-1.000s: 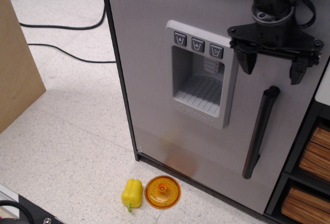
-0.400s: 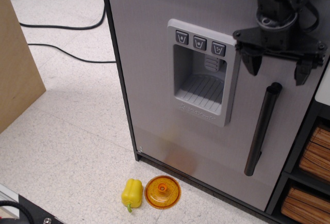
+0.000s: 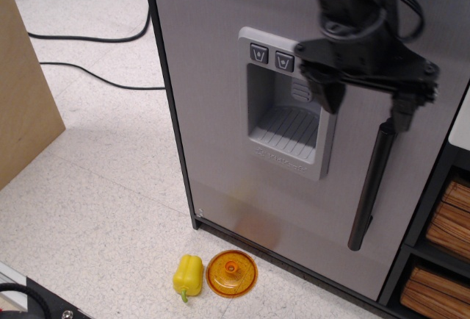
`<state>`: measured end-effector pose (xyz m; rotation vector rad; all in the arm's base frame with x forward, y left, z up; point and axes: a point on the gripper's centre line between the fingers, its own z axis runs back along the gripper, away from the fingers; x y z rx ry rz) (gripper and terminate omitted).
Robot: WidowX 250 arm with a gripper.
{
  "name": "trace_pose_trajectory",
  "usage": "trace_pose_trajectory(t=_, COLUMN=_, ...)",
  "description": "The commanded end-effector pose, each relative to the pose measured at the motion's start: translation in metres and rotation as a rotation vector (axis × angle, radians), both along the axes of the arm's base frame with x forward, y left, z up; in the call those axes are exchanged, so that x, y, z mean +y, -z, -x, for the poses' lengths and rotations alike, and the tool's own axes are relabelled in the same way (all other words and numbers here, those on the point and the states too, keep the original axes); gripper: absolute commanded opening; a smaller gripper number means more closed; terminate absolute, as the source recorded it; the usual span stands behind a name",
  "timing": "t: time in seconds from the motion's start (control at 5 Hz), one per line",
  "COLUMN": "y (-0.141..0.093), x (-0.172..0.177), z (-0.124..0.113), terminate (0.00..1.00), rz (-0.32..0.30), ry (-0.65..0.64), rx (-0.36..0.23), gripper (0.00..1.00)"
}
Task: Close fridge
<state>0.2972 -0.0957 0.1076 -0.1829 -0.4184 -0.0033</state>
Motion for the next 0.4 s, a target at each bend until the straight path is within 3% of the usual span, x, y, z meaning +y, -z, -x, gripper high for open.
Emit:
trace_pose_trajectory(t=0.0, y=-0.0224, x=0.0148, z=0.0153, terminate=0.00, rz=-0.032, ry=-0.012, rx=0.023, gripper=1.00)
trace_pose_trajectory(t=0.2, y=-0.0224, x=0.0148, z=0.0153, terminate=1.00, rz=-0.032, ry=-0.012, rx=0.023, gripper=1.00)
